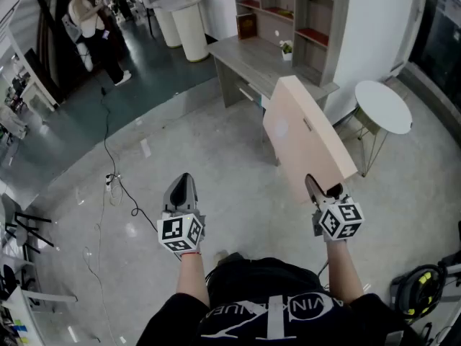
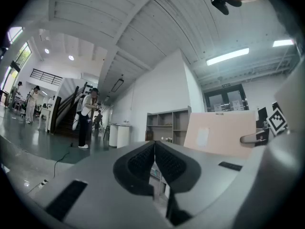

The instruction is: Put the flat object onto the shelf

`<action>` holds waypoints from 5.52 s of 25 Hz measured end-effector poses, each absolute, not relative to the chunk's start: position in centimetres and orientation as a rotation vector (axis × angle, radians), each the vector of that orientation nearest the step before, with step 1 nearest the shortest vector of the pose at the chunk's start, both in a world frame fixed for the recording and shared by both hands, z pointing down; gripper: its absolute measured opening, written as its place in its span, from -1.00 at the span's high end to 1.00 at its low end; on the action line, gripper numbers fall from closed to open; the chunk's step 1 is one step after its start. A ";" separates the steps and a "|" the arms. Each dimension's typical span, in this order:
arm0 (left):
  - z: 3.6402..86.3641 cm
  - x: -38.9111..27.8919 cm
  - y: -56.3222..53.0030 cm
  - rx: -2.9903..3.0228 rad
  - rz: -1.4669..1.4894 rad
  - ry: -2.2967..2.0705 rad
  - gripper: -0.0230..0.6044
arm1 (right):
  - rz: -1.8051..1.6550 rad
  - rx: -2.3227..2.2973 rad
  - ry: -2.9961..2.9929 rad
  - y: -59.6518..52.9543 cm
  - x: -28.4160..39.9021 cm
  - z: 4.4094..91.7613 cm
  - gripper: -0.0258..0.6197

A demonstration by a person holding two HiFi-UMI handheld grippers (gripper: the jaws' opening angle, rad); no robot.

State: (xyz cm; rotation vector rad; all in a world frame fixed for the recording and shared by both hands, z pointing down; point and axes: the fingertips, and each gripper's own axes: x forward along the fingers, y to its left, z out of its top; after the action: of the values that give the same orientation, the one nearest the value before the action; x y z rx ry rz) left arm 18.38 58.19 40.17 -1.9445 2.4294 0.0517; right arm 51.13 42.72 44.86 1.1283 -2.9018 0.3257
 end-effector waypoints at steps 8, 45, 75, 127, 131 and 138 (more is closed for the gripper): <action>39.9 17.1 58.4 -1.934 0.030 2.440 0.91 | 0.318 1.132 -2.900 42.3 50.2 44.7 0.03; 44.5 -7.1 31.2 -2.141 -0.002 2.449 0.91 | 0.506 1.319 -2.776 20.0 29.4 47.6 0.03; 45.8 -16.1 12.4 -2.185 -0.022 2.442 0.91 | 0.528 1.261 -2.864 2.1 17.7 47.3 0.03; 47.1 -19.2 -14.4 -2.345 -0.061 2.366 0.91 | 0.936 1.264 -2.809 -19.2 11.4 50.9 0.03; 46.8 -20.3 -17.1 -2.380 -0.040 2.325 0.91 | 0.948 1.296 -2.773 -20.3 10.0 51.4 0.03; 46.2 -23.2 -22.1 -2.414 -0.038 2.276 0.91 | 1.002 1.347 -2.750 -23.9 6.8 51.4 0.03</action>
State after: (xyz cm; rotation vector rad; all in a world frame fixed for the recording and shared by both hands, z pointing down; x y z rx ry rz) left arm -23.24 -22.09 46.22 -2.4138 2.2759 -0.0379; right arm 6.82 -23.87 51.37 1.3465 -2.7498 1.0021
